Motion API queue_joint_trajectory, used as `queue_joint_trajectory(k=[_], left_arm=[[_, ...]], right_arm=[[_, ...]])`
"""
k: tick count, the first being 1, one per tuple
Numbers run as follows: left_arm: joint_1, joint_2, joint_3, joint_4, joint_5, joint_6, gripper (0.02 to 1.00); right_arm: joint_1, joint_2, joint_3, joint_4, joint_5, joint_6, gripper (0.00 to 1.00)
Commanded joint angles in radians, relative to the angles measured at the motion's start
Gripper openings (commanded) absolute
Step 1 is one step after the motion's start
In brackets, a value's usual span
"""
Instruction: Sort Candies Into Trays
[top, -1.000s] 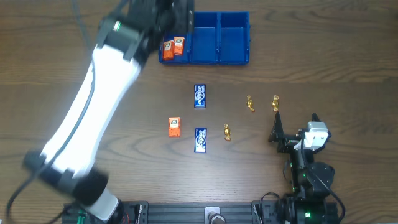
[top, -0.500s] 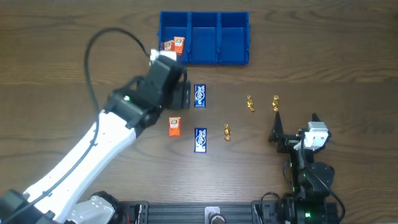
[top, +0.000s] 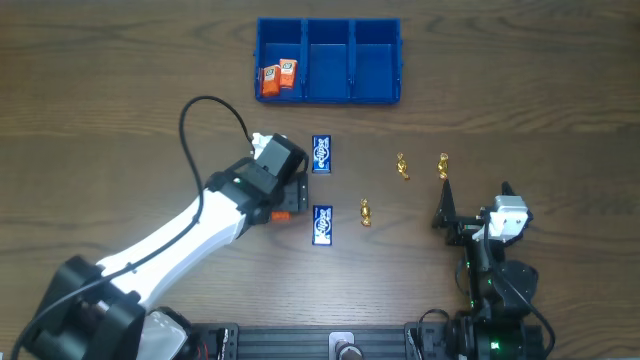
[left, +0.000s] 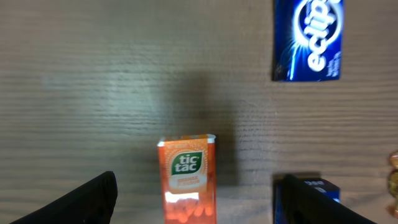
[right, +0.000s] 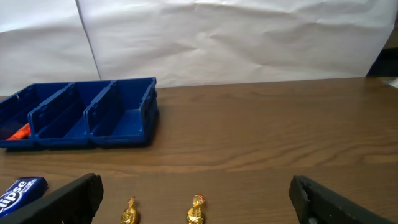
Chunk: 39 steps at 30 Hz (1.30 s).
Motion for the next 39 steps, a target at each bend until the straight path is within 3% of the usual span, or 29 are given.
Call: queue_joint_trajectory(k=[1,11,17,24,30,34,39], left_arm=[[-0.006,0.080,0.001,0.005,0.001,-0.052,0.847],[-0.006,0.155,0.001,0.006,0.002,-0.079,0.822],[-0.006,0.183,0.001,0.007,0.001,-0.083,0.752],[-0.006,0.194,0.001,0.014,-0.001,-0.089,0.474],[-0.006,0.190,0.004,0.027,-0.018,-0.089,0.364],[-0.002,0.116,0.049,0.019,-0.076,-0.084,0.360],[0.032,0.001,0.277,-0.081,-0.196,0.031,0.362]], right_arm=[[-0.005,-0.005,-0.005,-0.002,-0.002,-0.012,0.998],[-0.005,-0.005,-0.005,-0.002,-0.002,-0.012,0.998],[-0.005,-0.005,-0.005,-0.002,-0.002,-0.012,0.998],[-0.005,-0.005,-0.005,-0.002,-0.002,-0.012,0.998],[-0.005,-0.005,-0.005,-0.002,-0.002,-0.012,0.998],[-0.005,-0.005,-0.005,-0.002,-0.002,-0.012,0.998],[-0.005,-0.005,-0.005,-0.002,-0.002,-0.012,0.998]])
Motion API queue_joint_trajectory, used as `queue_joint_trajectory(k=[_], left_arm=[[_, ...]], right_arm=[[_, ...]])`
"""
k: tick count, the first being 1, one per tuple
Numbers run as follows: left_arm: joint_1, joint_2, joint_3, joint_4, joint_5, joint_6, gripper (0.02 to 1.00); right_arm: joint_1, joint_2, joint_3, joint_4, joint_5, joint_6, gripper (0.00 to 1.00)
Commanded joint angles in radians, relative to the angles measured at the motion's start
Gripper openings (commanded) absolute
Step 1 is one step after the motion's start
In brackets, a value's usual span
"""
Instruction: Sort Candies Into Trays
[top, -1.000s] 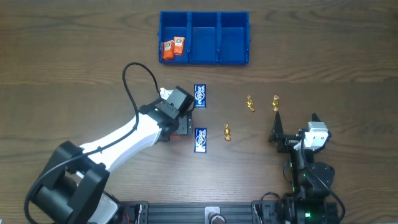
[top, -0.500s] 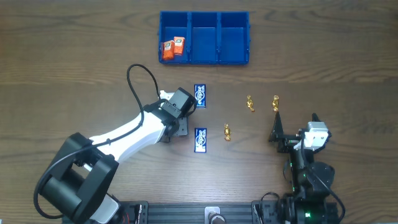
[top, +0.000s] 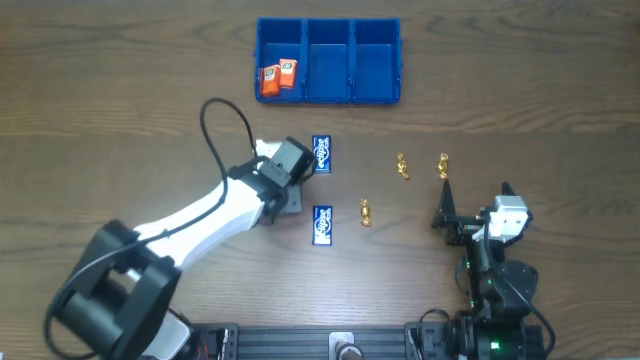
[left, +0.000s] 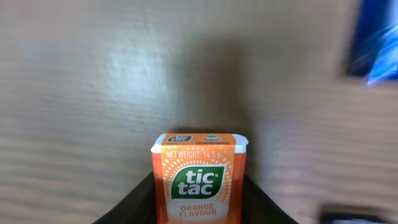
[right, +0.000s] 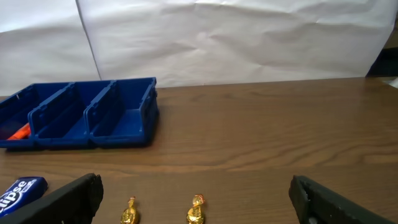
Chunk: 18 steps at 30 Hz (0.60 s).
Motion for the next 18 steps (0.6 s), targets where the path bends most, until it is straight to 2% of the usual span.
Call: queue_joint_trajectory(k=[1,4,7,11,18], left_arm=[[0.044,-0.128,0.307,-0.092,-0.172,0.132,0.358],[0.076,-0.098,0.510,-0.154,-0.231,0.217,0.349],[0.135,0.010,0.755,-0.208,-0.240,0.310,0.345],[0.203,0.214,1.015,-0.247,-0.199,0.374,0.360],[0.258,0.433,1.134,-0.217,-0.121,0.383,0.386]], right_arm=[[-0.005,-0.005,-0.005,-0.002,-0.002,-0.012,0.998],[-0.005,-0.005,-0.005,-0.002,-0.002,-0.012,0.998],[-0.005,-0.005,-0.005,-0.002,-0.002,-0.012,0.998],[-0.005,-0.005,-0.005,-0.002,-0.002,-0.012,0.998],[-0.005,-0.005,-0.005,-0.002,-0.002,-0.012,0.998]])
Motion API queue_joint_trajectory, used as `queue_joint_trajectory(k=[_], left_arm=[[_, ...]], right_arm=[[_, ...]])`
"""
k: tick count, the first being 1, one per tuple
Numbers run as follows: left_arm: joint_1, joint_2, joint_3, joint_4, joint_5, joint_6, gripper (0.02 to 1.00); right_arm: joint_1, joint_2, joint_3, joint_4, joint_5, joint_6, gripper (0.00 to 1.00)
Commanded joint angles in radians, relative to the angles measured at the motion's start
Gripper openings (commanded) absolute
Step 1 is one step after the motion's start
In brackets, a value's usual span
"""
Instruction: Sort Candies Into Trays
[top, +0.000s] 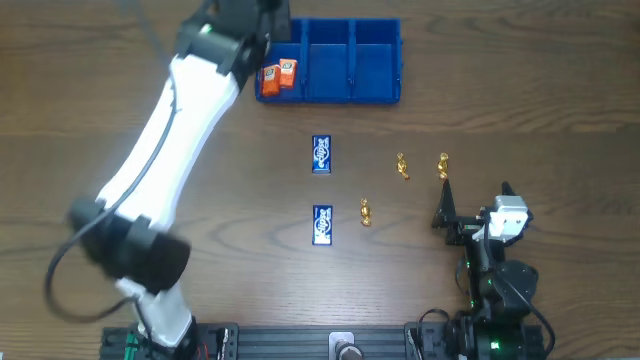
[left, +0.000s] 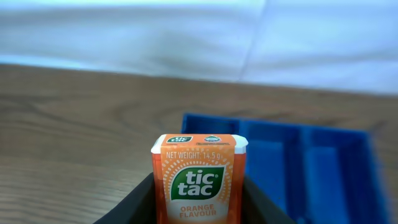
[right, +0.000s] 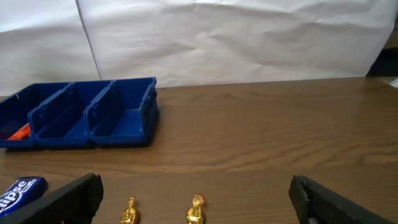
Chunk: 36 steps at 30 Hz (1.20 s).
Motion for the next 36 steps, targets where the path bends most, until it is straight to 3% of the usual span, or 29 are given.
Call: queue_joint_trajectory(k=[1,19,36], left_arm=[[0.035,0.150,0.041,0.021,0.070,0.046,0.397],[0.052,0.237,0.037,-0.023,0.185,0.046,0.400],[0.065,0.312,0.037,-0.022,0.208,0.046,0.419]], right_arm=[[-0.005,-0.005,-0.005,-0.002,-0.002,-0.012,0.998],[-0.005,-0.005,-0.005,-0.002,-0.002,-0.012,0.998],[-0.005,-0.005,-0.005,-0.002,-0.002,-0.012,0.998]])
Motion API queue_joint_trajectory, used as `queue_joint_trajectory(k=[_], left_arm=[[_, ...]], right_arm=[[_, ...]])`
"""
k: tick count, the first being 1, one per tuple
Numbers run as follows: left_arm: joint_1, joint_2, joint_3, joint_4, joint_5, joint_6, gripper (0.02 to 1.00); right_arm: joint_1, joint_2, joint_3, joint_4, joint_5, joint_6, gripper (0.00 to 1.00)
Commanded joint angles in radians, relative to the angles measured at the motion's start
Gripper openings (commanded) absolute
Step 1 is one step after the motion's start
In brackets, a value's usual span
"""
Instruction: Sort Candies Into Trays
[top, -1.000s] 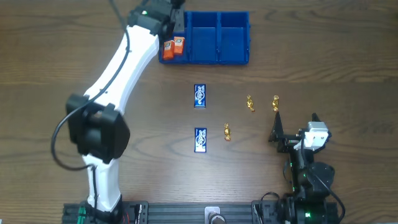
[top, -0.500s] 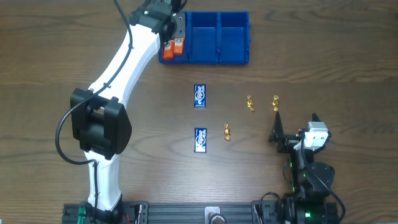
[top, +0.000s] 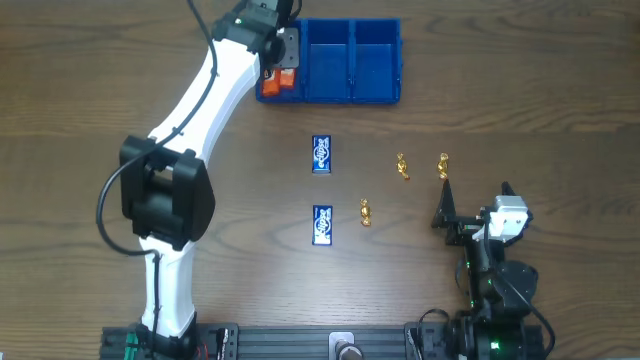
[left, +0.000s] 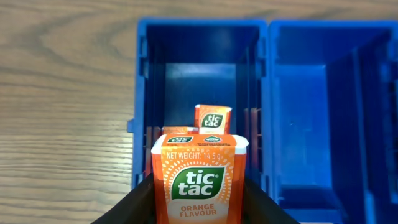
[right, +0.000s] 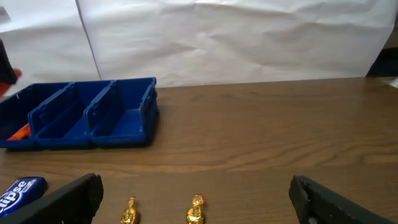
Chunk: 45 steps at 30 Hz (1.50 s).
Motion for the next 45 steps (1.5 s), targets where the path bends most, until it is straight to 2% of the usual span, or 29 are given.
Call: queue_joint_trajectory(k=[1,4,6,7,10,12,16,21,22,24,30,33,38,45], left_arm=[[0.013,0.045,0.022,0.015,0.018,0.006,0.430],[0.013,0.046,0.022,0.018,0.018,0.006,0.481],[0.014,0.046,0.022,0.018,0.018,0.006,0.566],[0.014,0.043,0.022,0.018,0.018,0.006,0.623],[0.016,-0.005,0.022,0.014,0.017,0.007,0.915],[0.018,-0.084,0.016,0.016,0.013,0.007,1.000],[0.039,-0.380,-0.137,0.118,0.004,0.008,0.998],[0.078,-0.800,-0.527,0.357,-0.029,0.058,0.998],[0.101,-0.975,-0.697,0.430,-0.036,0.088,0.996],[0.130,-1.120,-0.834,0.479,-0.033,0.110,0.998],[0.242,-1.523,-1.231,0.650,0.050,0.218,0.998],[0.288,-1.719,-1.419,0.721,0.084,0.225,0.998],[0.333,-1.917,-1.621,0.764,0.123,0.225,0.998],[0.342,-2.101,-1.843,0.766,0.133,0.224,0.998]], right_arm=[[-0.005,-0.005,-0.005,-0.002,-0.002,-0.012,0.998],[-0.005,-0.005,-0.005,-0.002,-0.002,-0.012,0.998],[-0.005,-0.005,-0.005,-0.002,-0.002,-0.012,0.998],[-0.005,-0.005,-0.005,-0.002,-0.002,-0.012,0.998],[-0.005,-0.005,-0.005,-0.002,-0.002,-0.012,0.998],[-0.005,-0.005,-0.005,-0.002,-0.002,-0.012,0.998],[-0.005,-0.005,-0.005,-0.002,-0.002,-0.012,0.996],[-0.005,-0.005,-0.005,-0.002,-0.002,-0.012,0.998],[-0.005,-0.005,-0.005,-0.002,-0.002,-0.012,0.998],[-0.005,-0.005,-0.005,-0.002,-0.002,-0.012,0.998],[-0.005,-0.005,-0.005,-0.002,-0.002,-0.012,0.998],[-0.005,-0.005,-0.005,-0.002,-0.002,-0.012,0.998],[-0.005,-0.005,-0.005,-0.002,-0.002,-0.012,0.998],[-0.005,-0.005,-0.005,-0.002,-0.002,-0.012,0.998]])
